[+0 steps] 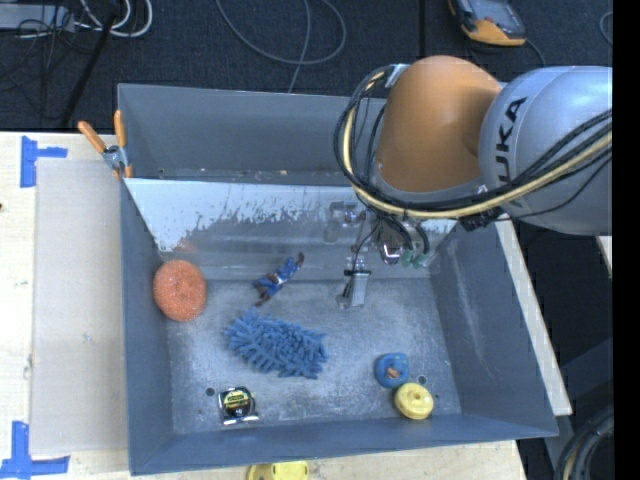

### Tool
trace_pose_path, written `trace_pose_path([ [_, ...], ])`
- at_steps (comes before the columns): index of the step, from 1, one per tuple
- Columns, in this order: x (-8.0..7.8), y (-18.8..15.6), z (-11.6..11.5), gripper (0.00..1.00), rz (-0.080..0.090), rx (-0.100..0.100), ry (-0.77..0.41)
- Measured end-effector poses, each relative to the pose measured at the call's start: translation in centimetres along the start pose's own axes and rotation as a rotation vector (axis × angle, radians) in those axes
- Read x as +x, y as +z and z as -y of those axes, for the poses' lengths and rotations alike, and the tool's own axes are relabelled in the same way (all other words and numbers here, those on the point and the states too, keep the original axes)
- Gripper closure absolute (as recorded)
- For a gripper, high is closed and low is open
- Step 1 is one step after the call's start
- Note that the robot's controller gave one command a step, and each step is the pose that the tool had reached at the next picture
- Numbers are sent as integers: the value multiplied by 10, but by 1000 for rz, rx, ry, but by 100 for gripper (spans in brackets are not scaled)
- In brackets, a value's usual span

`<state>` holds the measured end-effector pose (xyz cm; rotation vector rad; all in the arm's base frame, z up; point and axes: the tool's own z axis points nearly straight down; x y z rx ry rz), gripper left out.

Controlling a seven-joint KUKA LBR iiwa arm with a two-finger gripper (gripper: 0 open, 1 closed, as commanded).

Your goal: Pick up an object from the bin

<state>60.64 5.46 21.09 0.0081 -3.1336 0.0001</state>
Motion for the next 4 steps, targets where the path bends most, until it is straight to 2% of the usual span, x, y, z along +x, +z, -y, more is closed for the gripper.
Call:
trace_pose_path([
  [1, -1, -5, 0, 0, 8, -1, 2],
  [2, 14, 65, -36, 0, 12, -1, 26],
  [3, 26, 68, -67, 0, 4, 0, 33],
  [4, 35, 59, -64, 0, 7, -1, 182],
])
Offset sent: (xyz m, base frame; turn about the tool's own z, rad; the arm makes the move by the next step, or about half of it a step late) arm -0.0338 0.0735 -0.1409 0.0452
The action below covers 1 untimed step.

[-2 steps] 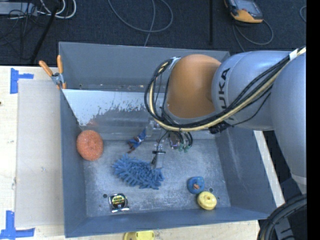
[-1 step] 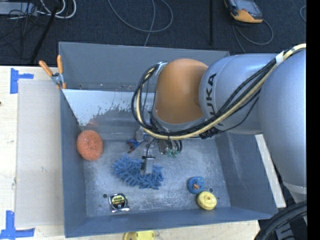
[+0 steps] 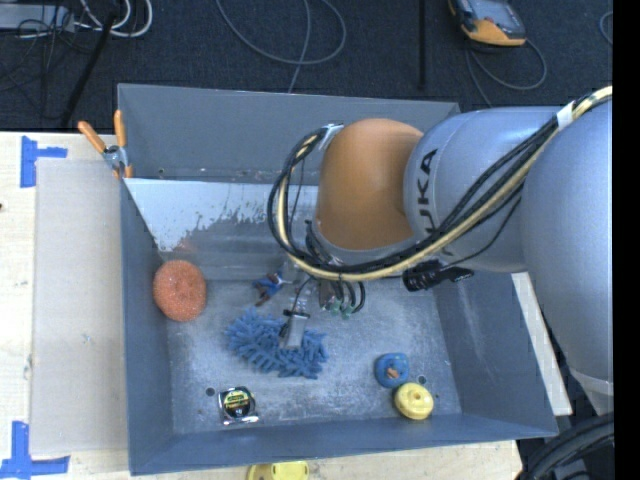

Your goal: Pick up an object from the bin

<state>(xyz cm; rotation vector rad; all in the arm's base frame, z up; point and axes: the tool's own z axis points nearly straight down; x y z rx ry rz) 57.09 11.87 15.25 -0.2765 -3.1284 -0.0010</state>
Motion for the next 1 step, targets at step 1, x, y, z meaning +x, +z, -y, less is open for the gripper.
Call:
trace_pose_path([
  [1, 3, 71, 15, 0, 3, 0, -39],
])
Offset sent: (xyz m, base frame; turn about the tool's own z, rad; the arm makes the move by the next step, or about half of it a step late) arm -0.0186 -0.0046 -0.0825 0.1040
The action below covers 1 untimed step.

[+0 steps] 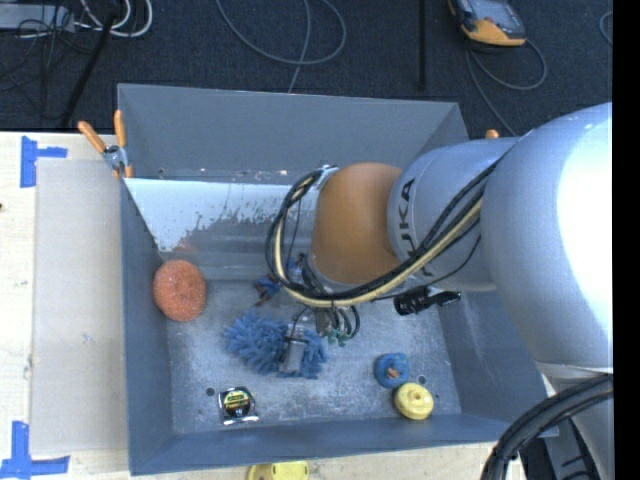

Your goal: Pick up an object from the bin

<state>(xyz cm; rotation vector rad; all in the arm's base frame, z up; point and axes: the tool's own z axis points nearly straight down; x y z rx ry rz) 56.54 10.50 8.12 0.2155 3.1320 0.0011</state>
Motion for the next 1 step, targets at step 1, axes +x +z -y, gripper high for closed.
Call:
trace_pose_path([
  [1, 7, 17, -4, 100, 9, -2, 109],
])
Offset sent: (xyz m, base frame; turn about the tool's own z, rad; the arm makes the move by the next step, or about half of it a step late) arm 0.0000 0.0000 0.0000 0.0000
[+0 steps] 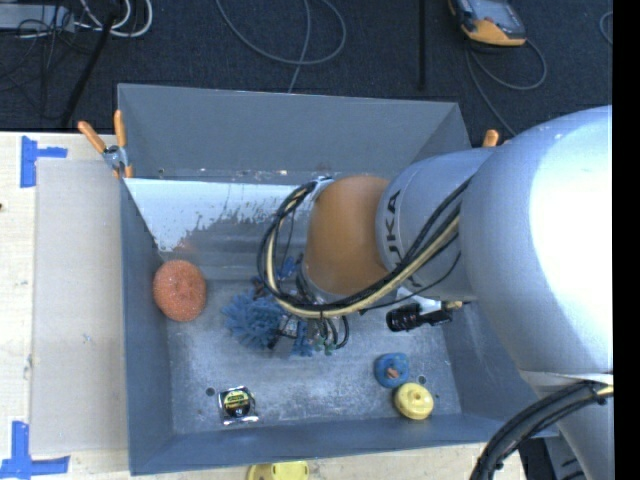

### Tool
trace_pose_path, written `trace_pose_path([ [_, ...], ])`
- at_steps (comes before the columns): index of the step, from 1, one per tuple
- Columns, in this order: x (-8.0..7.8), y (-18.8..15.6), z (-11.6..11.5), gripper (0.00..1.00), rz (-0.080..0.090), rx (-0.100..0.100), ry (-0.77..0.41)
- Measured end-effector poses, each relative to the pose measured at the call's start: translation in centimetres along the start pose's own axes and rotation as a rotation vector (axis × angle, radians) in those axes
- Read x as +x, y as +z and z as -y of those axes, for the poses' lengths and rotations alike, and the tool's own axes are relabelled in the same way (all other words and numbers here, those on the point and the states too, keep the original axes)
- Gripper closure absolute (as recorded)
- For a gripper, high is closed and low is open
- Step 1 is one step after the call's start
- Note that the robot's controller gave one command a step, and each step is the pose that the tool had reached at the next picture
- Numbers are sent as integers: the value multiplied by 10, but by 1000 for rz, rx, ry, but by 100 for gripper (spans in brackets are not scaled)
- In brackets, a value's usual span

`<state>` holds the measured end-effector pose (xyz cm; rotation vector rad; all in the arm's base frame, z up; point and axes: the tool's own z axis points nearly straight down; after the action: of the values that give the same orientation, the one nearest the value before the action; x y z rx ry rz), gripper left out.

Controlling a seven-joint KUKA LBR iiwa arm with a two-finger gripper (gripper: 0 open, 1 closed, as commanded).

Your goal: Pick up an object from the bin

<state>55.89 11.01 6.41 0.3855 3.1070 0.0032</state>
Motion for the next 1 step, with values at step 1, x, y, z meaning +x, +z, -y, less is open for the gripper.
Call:
trace_pose_path([
  [1, 3, -2, -1, 100, -5, 1, 16],
])
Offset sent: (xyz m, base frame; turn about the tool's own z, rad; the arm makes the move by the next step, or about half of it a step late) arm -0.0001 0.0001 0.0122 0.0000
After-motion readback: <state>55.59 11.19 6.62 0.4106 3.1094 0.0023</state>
